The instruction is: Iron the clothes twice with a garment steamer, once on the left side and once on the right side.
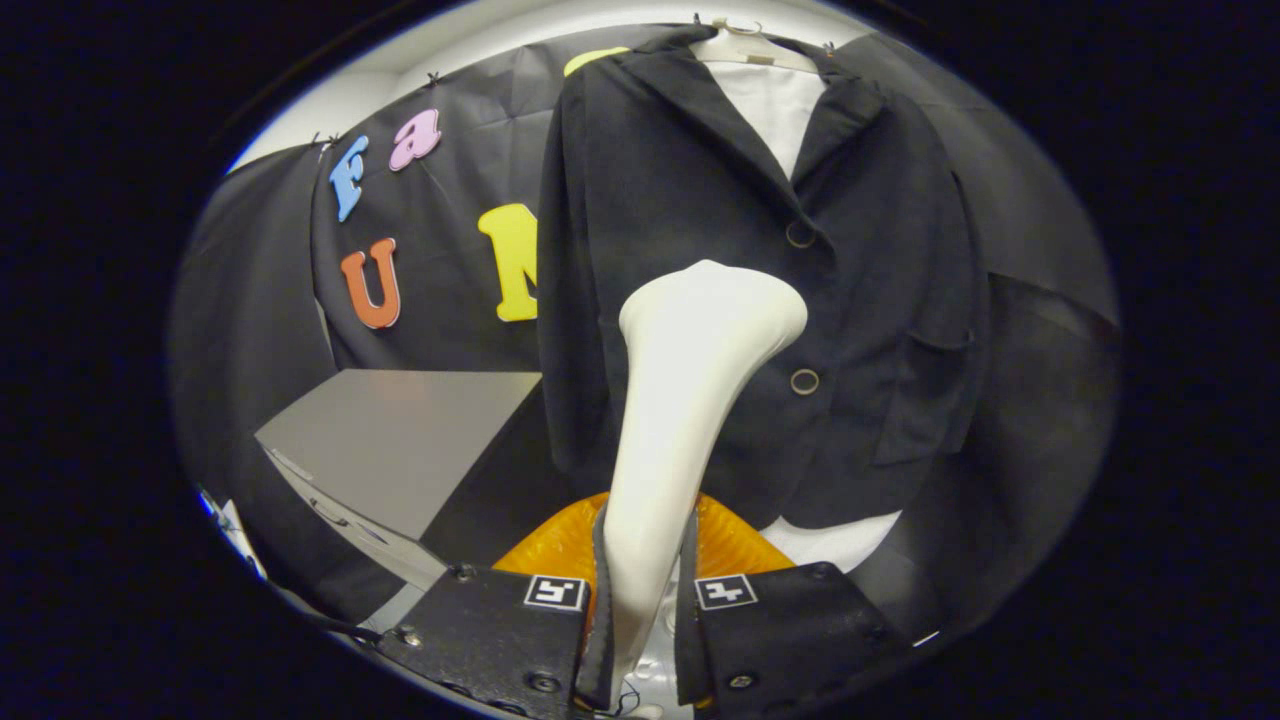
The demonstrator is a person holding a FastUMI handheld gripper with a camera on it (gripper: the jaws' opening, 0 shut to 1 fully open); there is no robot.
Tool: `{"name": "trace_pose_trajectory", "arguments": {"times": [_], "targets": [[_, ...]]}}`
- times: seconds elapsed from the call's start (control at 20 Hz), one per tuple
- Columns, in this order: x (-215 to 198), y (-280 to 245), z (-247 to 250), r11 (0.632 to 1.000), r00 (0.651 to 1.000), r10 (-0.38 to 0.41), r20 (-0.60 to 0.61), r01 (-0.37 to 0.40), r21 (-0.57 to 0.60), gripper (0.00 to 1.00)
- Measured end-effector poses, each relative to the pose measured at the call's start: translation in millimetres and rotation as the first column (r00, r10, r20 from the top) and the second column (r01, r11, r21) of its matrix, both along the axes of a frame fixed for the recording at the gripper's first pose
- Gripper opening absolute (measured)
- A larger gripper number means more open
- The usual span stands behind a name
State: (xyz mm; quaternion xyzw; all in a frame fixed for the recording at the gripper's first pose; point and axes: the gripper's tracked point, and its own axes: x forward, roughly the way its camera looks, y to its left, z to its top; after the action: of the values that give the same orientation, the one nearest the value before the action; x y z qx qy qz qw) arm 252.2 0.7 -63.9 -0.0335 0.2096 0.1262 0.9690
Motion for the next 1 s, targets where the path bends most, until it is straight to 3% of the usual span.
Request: {"name": "trace_pose_trajectory", "arguments": {"times": [0.45, 1.0], "targets": [[-3, -17, -86, 1.000, 0.990, -0.029, -0.137, 0.028, -0.012, 0.27], [-15, -30, -164, 0.995, 0.955, -0.097, -0.282, 0.093, -0.029, 0.27]]}}
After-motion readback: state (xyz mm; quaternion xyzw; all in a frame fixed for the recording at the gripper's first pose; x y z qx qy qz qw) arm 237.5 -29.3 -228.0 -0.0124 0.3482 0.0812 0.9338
